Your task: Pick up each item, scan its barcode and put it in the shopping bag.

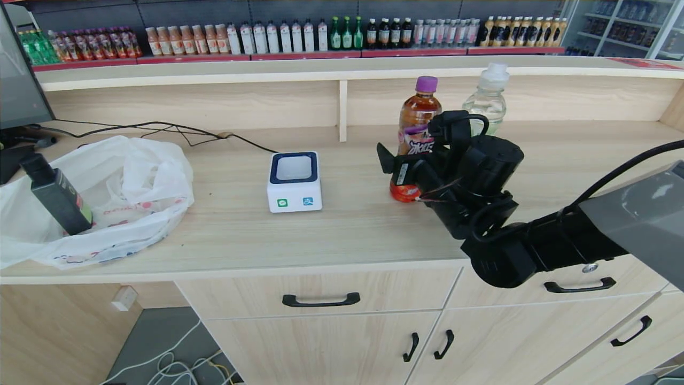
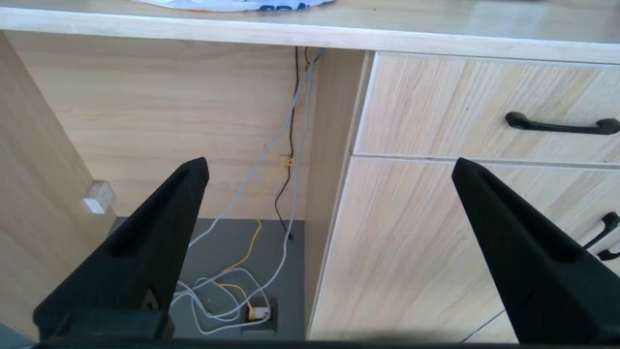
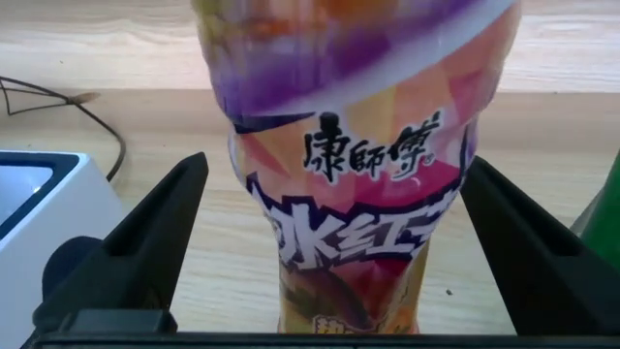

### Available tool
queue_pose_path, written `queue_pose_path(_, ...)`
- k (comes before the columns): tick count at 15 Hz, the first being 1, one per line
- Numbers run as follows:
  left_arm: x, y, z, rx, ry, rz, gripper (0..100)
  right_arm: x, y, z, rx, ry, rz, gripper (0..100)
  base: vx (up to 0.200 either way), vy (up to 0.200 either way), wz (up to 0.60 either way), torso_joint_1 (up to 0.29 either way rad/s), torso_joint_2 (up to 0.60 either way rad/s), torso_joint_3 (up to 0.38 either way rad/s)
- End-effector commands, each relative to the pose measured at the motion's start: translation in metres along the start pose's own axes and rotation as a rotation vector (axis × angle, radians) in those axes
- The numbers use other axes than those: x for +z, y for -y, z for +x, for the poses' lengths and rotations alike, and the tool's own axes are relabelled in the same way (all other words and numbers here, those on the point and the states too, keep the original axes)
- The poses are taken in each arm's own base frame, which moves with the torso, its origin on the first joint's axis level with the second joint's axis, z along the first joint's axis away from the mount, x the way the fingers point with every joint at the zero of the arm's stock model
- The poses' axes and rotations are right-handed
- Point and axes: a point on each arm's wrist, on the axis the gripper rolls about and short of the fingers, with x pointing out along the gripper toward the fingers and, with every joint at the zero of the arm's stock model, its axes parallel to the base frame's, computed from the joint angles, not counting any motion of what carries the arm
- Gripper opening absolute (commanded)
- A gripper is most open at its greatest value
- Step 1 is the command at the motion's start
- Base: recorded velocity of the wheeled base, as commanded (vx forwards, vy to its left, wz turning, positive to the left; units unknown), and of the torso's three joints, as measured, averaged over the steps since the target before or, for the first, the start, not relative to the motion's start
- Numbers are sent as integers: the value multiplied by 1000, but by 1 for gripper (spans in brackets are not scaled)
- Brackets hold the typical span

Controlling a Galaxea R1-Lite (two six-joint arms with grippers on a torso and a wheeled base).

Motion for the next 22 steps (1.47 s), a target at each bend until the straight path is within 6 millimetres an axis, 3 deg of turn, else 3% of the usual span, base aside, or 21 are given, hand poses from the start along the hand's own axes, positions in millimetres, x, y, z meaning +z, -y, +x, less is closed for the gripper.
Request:
queue_pose_path(1,0,0,0,1,0,0,100,1,-2,5,-2,15,4,100,0,0,0,0,0,0)
queue_pose_path(8,0,0,0,1,0,0,100,-3,0,7,-14,9,2,100,0,0,0,0,0,0)
queue_pose_path(9,0,0,0,1,0,0,100,-2,1,8,-17,14,3,0,0,0,0,0,0,0)
queue_pose_path(22,0,0,0,1,0,0,100,11,3,3,-41,71,6,0,0,0,0,0,0,0)
